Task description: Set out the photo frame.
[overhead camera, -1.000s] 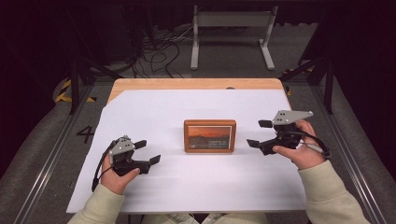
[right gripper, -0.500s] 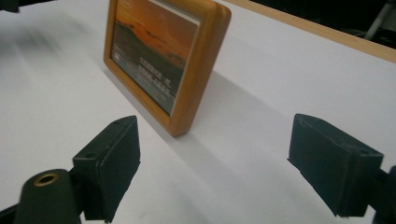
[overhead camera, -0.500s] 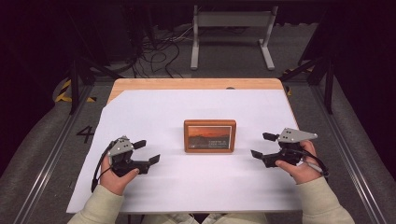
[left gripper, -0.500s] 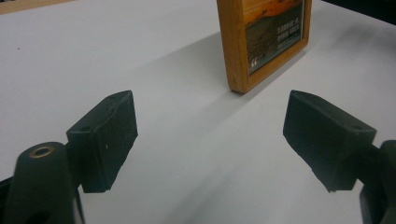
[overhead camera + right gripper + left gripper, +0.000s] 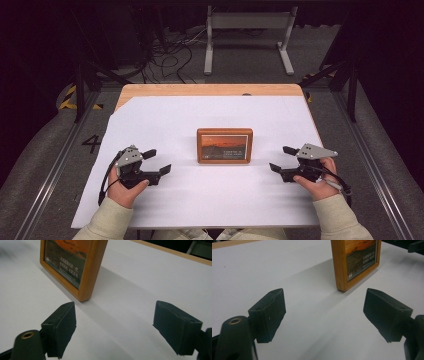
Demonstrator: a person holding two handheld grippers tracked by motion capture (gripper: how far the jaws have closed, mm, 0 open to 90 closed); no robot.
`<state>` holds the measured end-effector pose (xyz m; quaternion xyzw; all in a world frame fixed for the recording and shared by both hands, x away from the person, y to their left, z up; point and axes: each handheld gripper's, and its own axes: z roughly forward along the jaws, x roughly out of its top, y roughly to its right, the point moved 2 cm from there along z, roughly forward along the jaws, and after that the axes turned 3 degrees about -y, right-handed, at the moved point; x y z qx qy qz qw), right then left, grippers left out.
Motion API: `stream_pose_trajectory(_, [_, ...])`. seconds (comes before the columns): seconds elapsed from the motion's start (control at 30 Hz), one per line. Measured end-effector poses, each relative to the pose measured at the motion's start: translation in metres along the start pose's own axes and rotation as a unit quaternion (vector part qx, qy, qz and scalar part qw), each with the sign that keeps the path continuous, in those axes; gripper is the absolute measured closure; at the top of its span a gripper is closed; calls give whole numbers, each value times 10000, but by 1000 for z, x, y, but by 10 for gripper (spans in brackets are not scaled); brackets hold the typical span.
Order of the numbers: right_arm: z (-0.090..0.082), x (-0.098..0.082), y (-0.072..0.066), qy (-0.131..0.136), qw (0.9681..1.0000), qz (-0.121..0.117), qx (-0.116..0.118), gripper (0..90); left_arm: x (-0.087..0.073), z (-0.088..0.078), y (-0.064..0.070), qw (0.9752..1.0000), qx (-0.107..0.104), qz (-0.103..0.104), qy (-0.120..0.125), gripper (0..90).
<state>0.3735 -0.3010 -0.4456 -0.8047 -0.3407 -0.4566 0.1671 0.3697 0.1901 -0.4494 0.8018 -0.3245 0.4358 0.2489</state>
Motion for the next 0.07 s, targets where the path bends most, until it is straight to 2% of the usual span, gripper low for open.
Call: stream_pose_trajectory(0.07, [0,-1,1,-16,10000,-5,-29,190,0,1,-1,10000,32,28,-10,184])
